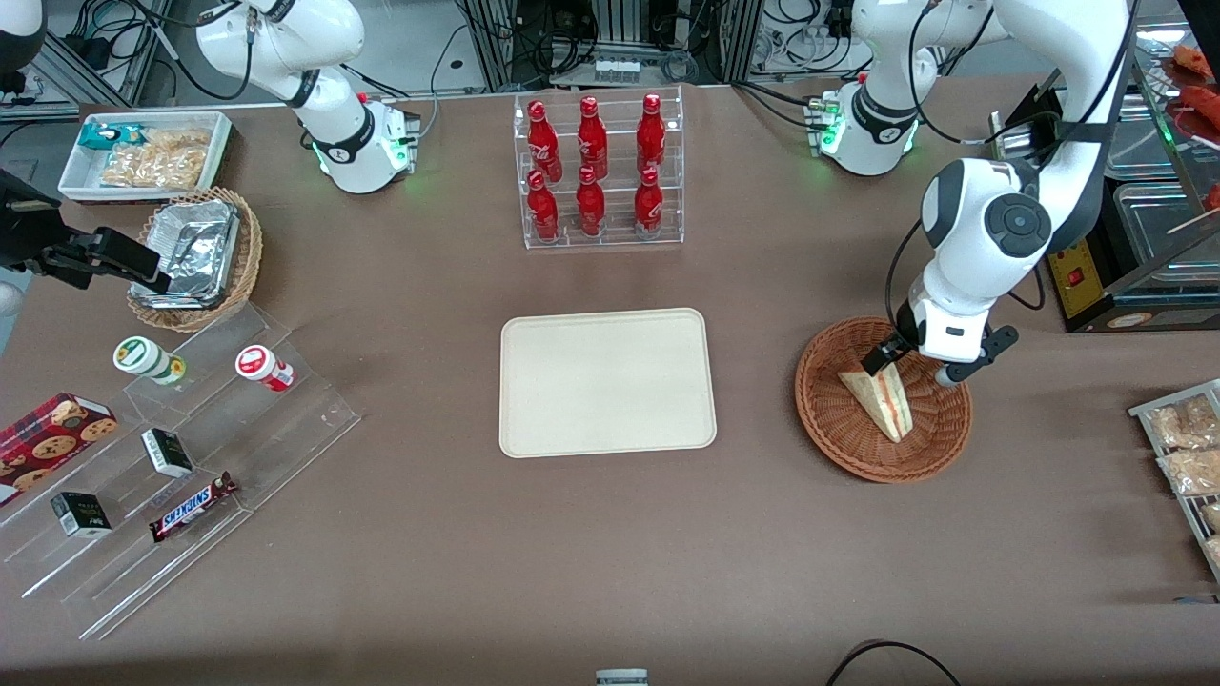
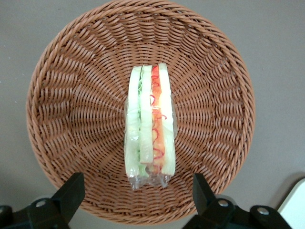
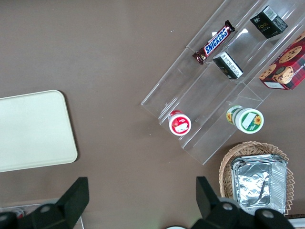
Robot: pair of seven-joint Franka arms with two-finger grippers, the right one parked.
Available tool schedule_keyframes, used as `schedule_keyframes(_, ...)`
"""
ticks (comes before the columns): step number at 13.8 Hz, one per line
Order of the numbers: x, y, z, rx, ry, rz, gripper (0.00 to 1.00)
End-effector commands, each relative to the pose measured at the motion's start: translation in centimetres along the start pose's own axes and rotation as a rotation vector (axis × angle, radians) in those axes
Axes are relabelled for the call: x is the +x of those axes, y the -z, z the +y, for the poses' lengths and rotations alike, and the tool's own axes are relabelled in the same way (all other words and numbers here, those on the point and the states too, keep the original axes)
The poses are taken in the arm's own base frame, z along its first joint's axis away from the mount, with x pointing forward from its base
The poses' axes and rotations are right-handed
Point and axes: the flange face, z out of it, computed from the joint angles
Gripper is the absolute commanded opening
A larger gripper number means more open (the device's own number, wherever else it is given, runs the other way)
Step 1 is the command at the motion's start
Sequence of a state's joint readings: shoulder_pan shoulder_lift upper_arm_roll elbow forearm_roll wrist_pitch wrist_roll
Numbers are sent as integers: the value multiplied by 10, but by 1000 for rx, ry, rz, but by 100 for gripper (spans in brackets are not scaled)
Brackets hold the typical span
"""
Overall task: Place sandwich from basket to tray
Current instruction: 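Lower the open left gripper around the sandwich and close it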
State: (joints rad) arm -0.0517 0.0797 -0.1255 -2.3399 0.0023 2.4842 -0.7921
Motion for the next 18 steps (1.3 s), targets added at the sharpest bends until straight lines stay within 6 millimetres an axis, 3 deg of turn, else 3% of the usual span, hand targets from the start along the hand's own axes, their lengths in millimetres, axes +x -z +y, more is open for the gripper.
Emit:
schedule_keyframes(1,2,-7,8,-18,57,10,100)
schedule_keyframes(5,7,-31,12,-3,35,-11,100)
schedule_keyframes(11,19,-45,23,3,31,-24,97)
schedule_keyframes(15,17,-49,23,10,31,-32,49)
schedule_keyframes(18,17,-49,21,19,20,-37,22)
